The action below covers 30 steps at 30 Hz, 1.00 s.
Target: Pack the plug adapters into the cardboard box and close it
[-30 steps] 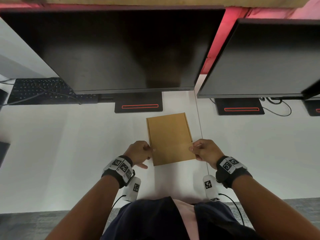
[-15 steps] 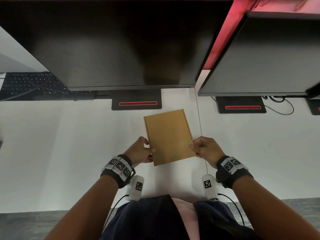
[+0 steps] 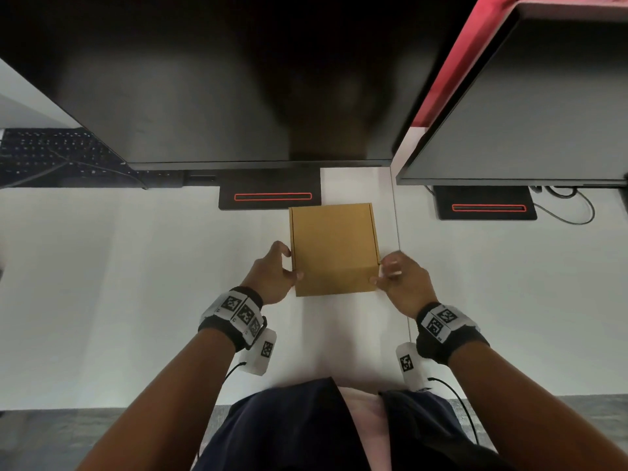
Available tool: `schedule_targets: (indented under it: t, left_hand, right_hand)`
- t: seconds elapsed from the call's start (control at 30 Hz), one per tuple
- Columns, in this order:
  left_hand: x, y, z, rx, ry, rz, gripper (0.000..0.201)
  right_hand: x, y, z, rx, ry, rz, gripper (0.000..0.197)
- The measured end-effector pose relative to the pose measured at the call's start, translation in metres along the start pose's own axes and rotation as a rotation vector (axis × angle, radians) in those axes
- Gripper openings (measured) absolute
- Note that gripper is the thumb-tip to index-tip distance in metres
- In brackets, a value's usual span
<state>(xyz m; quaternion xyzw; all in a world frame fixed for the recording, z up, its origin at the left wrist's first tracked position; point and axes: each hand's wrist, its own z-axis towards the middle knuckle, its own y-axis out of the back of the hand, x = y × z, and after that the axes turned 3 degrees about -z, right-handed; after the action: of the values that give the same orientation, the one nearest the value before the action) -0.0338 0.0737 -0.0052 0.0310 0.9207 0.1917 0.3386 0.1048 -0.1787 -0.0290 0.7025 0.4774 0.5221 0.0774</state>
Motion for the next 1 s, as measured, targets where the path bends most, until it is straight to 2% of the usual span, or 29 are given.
schedule_targets:
  t: [0.07,0.13,0.2,0.33,0.5,0.77,1.0]
  left_hand:
    - [-0.007,0.002,0.002,-0.06,-0.09,0.098,0.073]
    - [-0.014,0.002,0.006,-0.108,-0.213,0.162,0.09]
    - [-0.015,-0.001,0.011,-0.124,-0.29,0.237,0.088]
    - [-0.022,-0.006,0.015,-0.16,-0.302,0.29,0.081]
    - [-0.037,-0.013,0.018,-0.178,-0.335,0.477,0.075]
    - [-0.062,-0.037,0.022,-0.11,-0.392,0.545,0.072]
    - [-0.083,-0.062,0.024,-0.171,-0.368,0.581,0.071]
  right_hand:
    - [0.002,-0.001,0.005,-0.062,0.14,-0.119,0.057]
    - [0.004,-0.002,0.01,-0.046,0.296,-0.308,0.074]
    - [0.008,-0.003,0.015,-0.062,0.394,-0.458,0.07]
    - [0.008,-0.003,0.018,-0.151,0.451,-0.565,0.06]
    - [0.014,-0.007,0.021,-0.253,0.457,-0.576,0.045]
    - [-0.017,0.011,0.006,-0.34,0.373,-0.577,0.042]
    - [-0.005,0.039,0.018,-0.268,0.258,-0.731,0.037]
